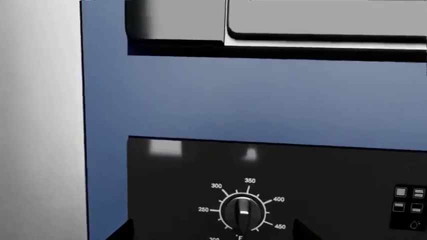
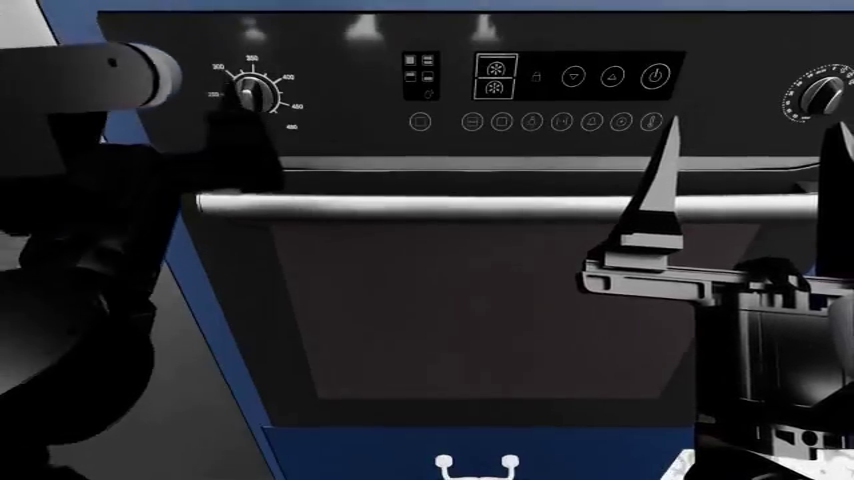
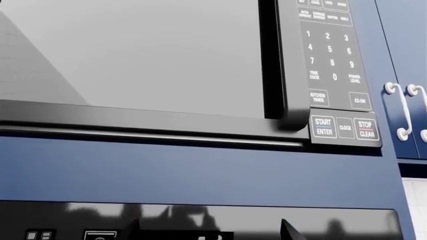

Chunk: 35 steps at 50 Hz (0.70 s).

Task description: Preheat the oven by turning the temperature knob.

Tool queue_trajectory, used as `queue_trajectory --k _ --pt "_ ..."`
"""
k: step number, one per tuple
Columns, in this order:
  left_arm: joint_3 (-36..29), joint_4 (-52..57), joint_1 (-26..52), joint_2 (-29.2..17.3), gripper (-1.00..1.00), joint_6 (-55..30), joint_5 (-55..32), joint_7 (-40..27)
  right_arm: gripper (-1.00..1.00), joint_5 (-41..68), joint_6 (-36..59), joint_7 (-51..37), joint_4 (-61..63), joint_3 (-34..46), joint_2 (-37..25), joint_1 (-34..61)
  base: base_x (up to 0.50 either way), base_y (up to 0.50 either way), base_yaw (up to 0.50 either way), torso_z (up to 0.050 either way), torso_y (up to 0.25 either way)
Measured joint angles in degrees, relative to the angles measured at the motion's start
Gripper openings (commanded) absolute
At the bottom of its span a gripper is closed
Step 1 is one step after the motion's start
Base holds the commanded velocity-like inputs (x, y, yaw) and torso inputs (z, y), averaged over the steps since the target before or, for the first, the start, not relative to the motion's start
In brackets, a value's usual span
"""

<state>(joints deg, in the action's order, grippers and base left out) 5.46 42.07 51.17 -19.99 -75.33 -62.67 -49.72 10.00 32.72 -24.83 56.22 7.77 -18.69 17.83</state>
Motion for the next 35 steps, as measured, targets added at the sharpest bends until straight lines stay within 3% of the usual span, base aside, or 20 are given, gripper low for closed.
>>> queue_trajectory --k 16,35 --pt "-9.45 -6.25 0.81 -2.69 1.0 5.74 9.78 6.23 1.0 0.63 -0.34 -0.63 -0.19 0.36 -0.51 -0.03 0.0 0.0 0.0 0.0 0.0" --pt "-13.93 -11.03 1.71 -3.18 1.0 7.92 12.47 9.59 1.0 1.52 -0.27 -1.5 -0.09 0.64 -1.11 0.2 0.0 0.0 0.0 0.0 0.0"
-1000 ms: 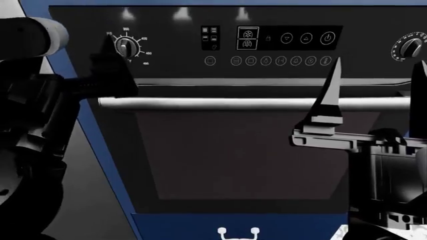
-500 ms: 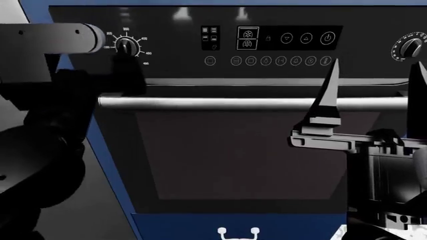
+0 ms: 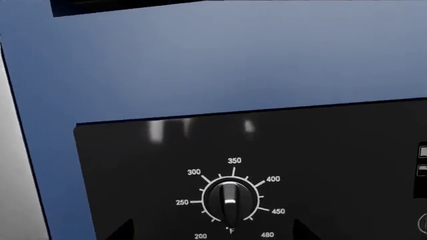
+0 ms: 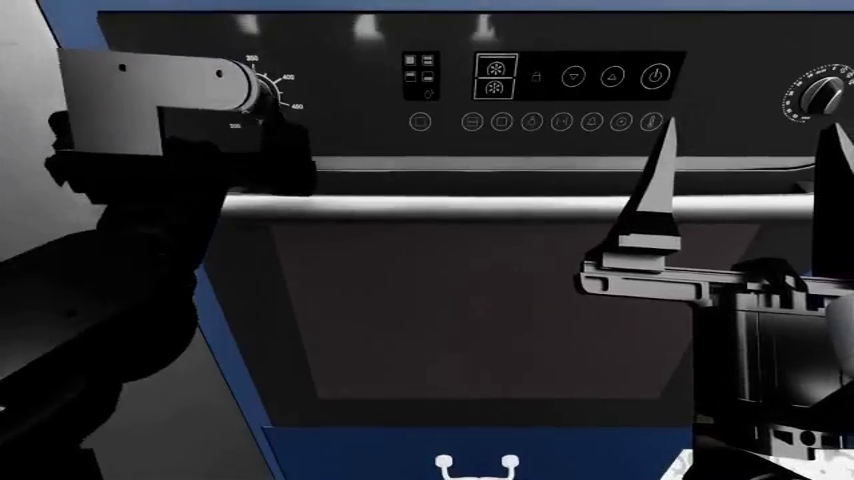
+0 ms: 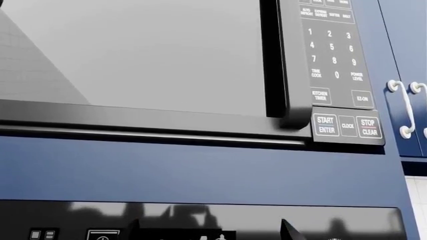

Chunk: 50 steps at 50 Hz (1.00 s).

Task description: Preheat the oven by turning the temperature knob.

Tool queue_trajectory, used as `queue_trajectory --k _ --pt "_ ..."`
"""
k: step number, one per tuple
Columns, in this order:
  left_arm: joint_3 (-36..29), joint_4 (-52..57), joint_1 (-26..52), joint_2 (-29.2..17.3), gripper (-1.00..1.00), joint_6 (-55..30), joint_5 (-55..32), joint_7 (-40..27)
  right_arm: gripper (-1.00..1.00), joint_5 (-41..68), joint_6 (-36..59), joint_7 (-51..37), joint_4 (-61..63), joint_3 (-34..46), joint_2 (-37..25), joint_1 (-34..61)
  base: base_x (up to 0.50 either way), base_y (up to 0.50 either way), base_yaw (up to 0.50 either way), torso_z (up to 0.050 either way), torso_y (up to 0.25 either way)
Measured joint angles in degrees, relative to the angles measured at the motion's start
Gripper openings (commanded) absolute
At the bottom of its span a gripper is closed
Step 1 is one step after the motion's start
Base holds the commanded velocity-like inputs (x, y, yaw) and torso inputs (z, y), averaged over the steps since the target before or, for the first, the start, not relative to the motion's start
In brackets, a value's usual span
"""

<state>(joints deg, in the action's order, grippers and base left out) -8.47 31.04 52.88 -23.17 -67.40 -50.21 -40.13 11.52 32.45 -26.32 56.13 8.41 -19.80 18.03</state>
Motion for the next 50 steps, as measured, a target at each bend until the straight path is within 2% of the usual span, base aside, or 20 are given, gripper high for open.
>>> queue_trajectory --k 50 --pt "-4.66 -11.87 2.29 1.96 1.0 6.1 4.39 3.79 1.0 1.61 -1.28 -1.96 -0.83 0.88 -1.73 -0.04 0.0 0.0 0.0 0.0 0.0"
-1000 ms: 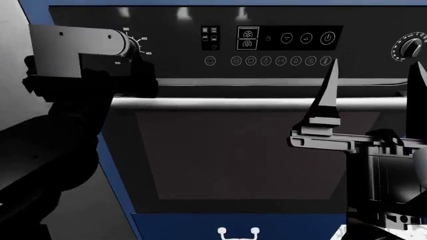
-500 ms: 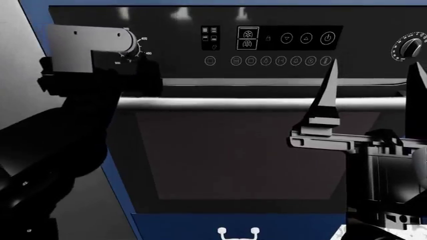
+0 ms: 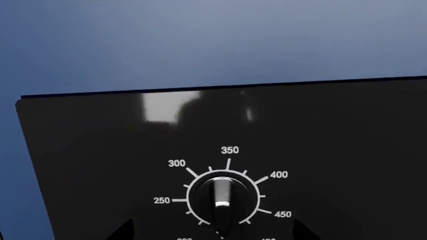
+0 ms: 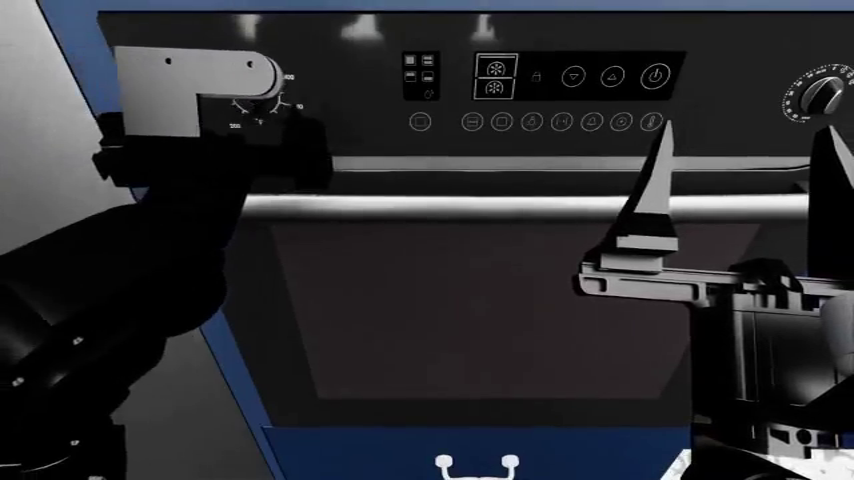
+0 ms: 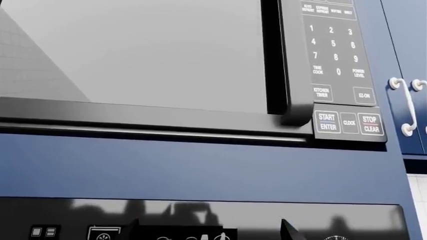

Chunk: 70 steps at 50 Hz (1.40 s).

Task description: Preheat the oven by turning the temperature knob.

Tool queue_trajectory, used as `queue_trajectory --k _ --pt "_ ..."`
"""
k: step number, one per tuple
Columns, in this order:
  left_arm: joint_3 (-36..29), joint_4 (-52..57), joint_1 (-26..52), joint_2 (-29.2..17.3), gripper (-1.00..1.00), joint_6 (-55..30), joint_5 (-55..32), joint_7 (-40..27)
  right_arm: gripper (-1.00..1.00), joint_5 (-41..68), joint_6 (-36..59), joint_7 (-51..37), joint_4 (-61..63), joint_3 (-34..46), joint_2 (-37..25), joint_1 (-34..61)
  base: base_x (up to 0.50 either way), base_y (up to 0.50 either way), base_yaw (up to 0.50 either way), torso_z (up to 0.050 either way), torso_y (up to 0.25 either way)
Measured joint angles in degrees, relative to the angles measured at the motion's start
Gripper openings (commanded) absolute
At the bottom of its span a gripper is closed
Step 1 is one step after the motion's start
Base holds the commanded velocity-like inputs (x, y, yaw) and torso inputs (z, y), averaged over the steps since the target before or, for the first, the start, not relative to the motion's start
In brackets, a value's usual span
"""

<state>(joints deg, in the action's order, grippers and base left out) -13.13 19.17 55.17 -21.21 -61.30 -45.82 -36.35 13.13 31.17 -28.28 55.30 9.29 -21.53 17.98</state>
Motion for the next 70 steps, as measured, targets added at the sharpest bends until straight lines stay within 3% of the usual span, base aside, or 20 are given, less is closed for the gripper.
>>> queue_trajectory --k 56,57,70 --pt "-2.58 -6.59 0.91 0.42 1.0 4.91 1.03 2.28 1.0 1.46 -0.68 -2.0 -0.55 1.01 -1.65 0.43 0.0 0.0 0.0 0.0 0.0" --pt "-2.6 -6.6 0.91 0.41 -1.0 4.94 1.07 2.31 1.0 1.48 -0.71 -2.03 -0.58 1.03 -1.68 0.43 0.0 0.0 0.0 0.0 0.0" --pt "-2.62 -6.24 0.69 0.27 -1.0 4.93 1.11 2.54 1.0 1.59 -1.13 -2.35 -0.85 1.32 -2.02 0.38 0.0 0.0 0.0 0.0 0.0"
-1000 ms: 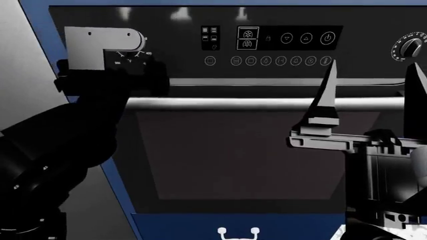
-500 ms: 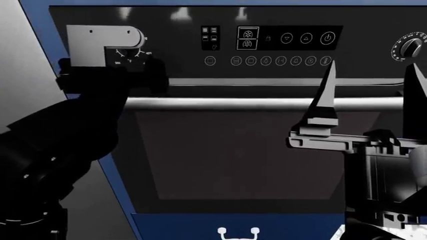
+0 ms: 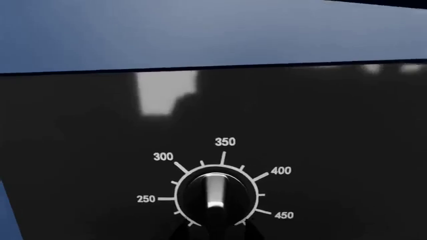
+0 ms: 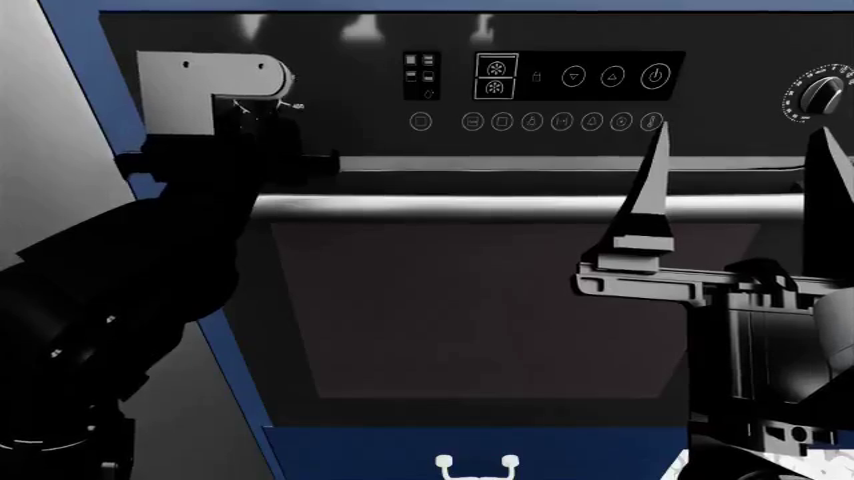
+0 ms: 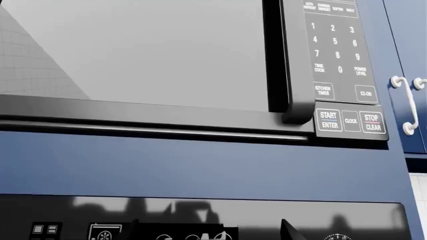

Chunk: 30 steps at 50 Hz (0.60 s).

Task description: Preheat the oven by turning the temperature knob.

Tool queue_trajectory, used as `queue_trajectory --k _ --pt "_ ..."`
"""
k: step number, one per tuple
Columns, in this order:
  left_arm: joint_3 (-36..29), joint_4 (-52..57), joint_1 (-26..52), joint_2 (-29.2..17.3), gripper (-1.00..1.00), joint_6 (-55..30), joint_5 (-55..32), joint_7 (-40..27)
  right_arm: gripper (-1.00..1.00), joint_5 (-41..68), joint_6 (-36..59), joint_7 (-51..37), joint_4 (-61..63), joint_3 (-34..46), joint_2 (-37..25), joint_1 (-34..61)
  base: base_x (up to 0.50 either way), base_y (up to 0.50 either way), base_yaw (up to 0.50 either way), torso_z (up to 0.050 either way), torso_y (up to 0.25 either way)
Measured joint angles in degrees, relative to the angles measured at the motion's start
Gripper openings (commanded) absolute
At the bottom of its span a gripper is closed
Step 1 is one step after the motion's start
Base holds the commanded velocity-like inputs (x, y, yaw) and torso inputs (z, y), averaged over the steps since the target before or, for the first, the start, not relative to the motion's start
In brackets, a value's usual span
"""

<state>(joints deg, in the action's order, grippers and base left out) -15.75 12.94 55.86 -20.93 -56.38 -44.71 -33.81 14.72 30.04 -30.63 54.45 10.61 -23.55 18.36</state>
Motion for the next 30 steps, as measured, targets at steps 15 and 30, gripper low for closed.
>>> queue_trajectory --k 15,30 --pt "-0.46 0.71 -0.57 -0.44 -1.0 0.41 -0.47 -0.3 1.0 0.16 -0.33 -0.35 -0.23 0.38 -0.39 -0.07 0.0 0.0 0.0 0.0 0.001" --pt "0.07 1.64 -0.17 -1.05 -1.0 -0.43 -2.03 -1.2 1.0 0.43 -0.25 -0.74 -0.18 0.77 -0.75 -0.02 0.0 0.0 0.0 0.0 0.003"
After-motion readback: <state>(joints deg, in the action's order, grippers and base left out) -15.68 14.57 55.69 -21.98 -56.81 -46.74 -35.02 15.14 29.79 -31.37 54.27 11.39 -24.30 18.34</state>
